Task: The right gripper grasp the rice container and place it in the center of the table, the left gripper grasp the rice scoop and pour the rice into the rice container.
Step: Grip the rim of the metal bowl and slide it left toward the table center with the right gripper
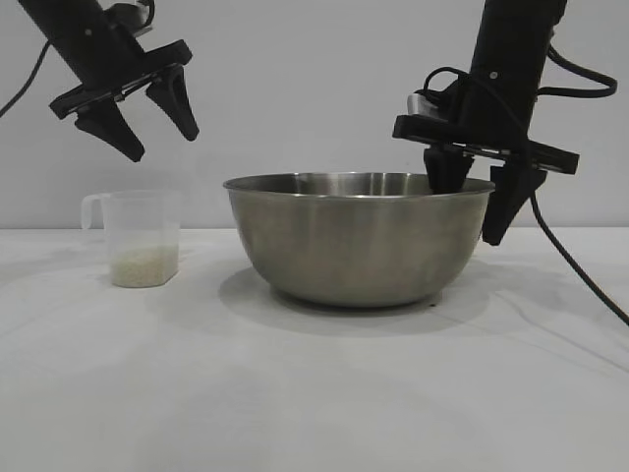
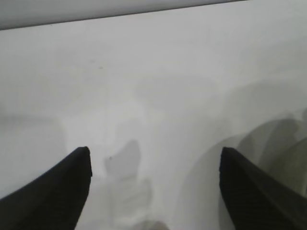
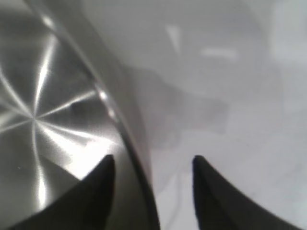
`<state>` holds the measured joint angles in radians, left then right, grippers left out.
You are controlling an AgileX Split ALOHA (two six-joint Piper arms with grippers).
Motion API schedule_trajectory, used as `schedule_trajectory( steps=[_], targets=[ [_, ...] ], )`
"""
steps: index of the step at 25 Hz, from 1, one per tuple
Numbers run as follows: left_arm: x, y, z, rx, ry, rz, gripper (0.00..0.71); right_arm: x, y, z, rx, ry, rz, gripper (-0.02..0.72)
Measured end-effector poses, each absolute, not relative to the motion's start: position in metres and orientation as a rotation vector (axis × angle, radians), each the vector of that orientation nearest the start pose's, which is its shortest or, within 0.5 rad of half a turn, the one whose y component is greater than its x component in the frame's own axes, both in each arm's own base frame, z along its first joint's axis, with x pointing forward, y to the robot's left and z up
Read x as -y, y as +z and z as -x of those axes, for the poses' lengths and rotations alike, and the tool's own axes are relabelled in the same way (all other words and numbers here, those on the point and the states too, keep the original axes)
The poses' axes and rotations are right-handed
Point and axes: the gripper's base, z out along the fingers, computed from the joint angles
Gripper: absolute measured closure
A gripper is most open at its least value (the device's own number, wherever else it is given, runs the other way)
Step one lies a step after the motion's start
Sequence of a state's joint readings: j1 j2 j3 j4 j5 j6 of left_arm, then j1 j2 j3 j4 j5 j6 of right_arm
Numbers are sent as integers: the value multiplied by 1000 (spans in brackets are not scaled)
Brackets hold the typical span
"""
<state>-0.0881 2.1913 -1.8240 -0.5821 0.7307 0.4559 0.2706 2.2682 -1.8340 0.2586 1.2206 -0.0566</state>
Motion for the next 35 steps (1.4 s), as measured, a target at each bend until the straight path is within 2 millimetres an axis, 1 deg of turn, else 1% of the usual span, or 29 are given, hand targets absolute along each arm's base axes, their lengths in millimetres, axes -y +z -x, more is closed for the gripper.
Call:
schedule_trajectory(
  steps=[1,2,3,4,15,18,21,28,35],
  targets=[
    [77,215,-489,-2457,-505,-266,160,-143,162,-433,-3119,382,374,230],
    [77,215,-489,-2457,-505,-266,160,-143,162,-433,-3119,382,374,238],
    [77,215,-489,-2457,-505,-266,160,-143,162,-433,-3119,385,373,192],
    [77,215,-489,-2457,-505,-266,160,-143,162,-433,-3119,388,371,183],
    [77,215,-489,-2457,-505,-266,160,-144,162,-433,-3118,406,370,190],
    [77,215,-489,-2457,-505,-266,160,-142,169,-432,-3103,376,383,190],
    [77,215,-489,-2457,-505,-266,160,-140,186,-431,-3063,373,385,190],
    [77,215,-489,-2457,-505,-266,160,-137,238,-420,-2949,374,401,190],
    [77,215,-489,-2457,-505,-266,160,-130,305,-397,-2798,379,410,190]
  ],
)
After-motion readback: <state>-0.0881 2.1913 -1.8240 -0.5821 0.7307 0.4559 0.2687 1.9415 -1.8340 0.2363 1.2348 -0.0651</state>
